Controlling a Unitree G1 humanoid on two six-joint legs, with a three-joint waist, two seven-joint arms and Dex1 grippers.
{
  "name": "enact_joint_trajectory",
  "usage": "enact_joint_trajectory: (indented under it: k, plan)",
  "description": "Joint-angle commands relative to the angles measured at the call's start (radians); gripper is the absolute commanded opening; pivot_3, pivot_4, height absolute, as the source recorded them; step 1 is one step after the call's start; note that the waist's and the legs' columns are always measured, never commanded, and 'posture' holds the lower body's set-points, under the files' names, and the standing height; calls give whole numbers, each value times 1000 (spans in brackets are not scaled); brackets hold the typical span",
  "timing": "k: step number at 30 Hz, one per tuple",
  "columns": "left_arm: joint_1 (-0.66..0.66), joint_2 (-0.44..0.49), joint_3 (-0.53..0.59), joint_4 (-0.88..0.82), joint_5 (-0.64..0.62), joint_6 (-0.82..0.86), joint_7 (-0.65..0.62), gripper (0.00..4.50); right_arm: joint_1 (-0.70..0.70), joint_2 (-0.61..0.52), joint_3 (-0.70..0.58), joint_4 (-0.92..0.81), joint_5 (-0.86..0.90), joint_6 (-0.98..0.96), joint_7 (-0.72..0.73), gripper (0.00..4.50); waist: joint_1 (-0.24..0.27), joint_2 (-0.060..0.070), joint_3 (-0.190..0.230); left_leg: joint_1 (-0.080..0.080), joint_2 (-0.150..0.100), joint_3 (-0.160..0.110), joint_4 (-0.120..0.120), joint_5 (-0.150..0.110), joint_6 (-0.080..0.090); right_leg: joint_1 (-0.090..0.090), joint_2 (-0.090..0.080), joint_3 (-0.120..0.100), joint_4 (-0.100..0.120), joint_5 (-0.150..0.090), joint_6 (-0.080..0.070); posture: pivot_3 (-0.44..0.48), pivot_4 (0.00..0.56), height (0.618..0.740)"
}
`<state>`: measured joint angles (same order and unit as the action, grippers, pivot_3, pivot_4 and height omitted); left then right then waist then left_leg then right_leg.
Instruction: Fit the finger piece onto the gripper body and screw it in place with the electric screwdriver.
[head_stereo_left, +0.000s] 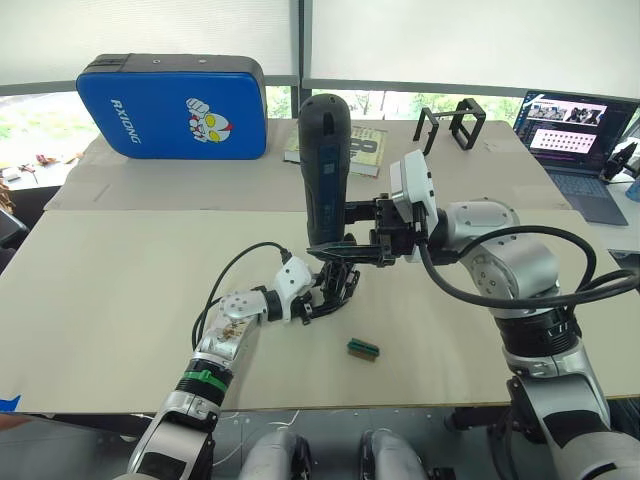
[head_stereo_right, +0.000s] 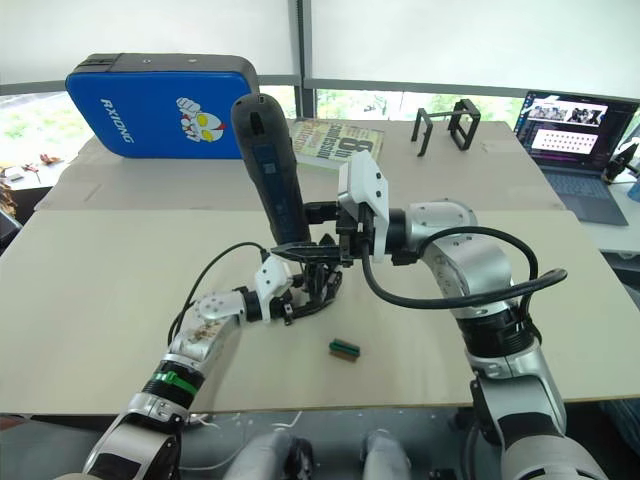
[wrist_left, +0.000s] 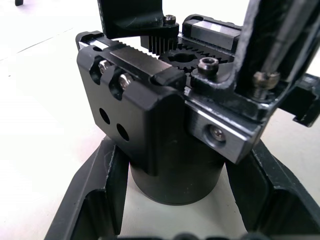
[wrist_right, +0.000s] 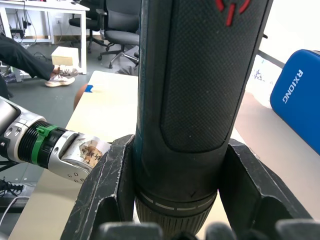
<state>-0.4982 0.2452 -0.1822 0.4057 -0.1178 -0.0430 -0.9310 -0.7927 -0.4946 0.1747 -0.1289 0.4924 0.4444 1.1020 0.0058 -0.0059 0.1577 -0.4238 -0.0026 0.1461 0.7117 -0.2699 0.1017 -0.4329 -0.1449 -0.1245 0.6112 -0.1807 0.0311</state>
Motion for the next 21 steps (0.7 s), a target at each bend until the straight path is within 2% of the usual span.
enact_joint_trajectory:
  k: [1,11,21]
  plan:
    - [-8,-3,-4,-40,-13,-14,-12,2293,36,-31,52,48,-57,61,-2,1935,0,0,0,0,0,0,0,0,0,0,0,0,0,0,0,0,150,740]
    - [-1,1,-7,-51,-13,-11,-14,2293,32,-28,58,61,-49,121,-30,1935,0,0,-2,1,0,0,0,0,0,-2,-1,0,0,0,0,0,150,740]
    - [-8,6,-7,-45,-14,-12,-15,2293,54,-44,64,53,-67,87,-18,1935,0,0,-4,1,0,0,0,0,0,-2,-1,0,0,0,0,0,150,740]
